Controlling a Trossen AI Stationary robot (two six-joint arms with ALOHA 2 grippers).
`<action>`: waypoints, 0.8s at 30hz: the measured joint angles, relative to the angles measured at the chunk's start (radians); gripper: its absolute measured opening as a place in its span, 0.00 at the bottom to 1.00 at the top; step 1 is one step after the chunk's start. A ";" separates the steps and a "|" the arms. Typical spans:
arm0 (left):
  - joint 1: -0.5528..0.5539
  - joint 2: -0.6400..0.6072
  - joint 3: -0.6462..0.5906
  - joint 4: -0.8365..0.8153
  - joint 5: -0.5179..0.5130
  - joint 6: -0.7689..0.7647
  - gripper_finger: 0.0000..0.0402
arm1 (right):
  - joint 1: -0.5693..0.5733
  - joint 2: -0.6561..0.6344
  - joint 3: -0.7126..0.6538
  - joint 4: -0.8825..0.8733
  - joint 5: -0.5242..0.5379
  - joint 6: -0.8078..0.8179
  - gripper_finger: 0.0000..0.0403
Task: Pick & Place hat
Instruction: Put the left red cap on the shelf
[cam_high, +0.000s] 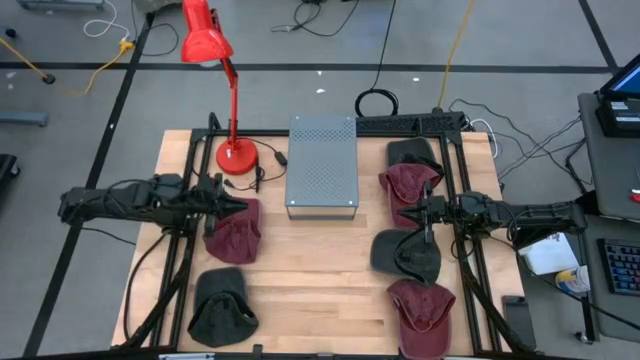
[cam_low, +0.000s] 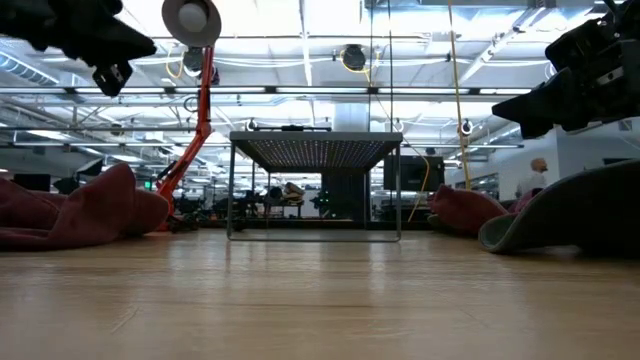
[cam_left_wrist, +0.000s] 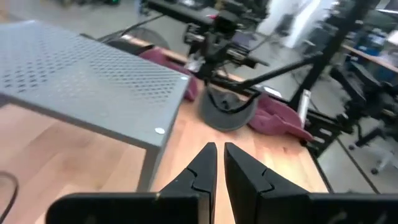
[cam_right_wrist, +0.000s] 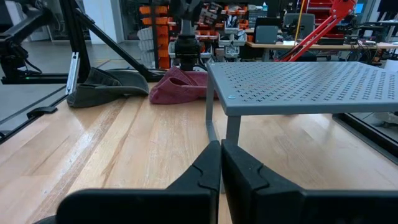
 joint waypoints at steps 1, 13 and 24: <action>0.000 0.030 0.028 -0.013 -0.016 -0.025 0.08 | 0.000 0.000 0.000 0.000 0.000 0.000 0.02; 0.000 0.421 0.368 -0.145 -0.032 -0.270 0.08 | 0.000 0.000 0.000 0.000 0.000 0.000 0.02; 0.000 0.750 0.792 -0.424 0.029 -0.446 0.08 | 0.000 0.000 0.000 0.000 0.000 0.000 0.02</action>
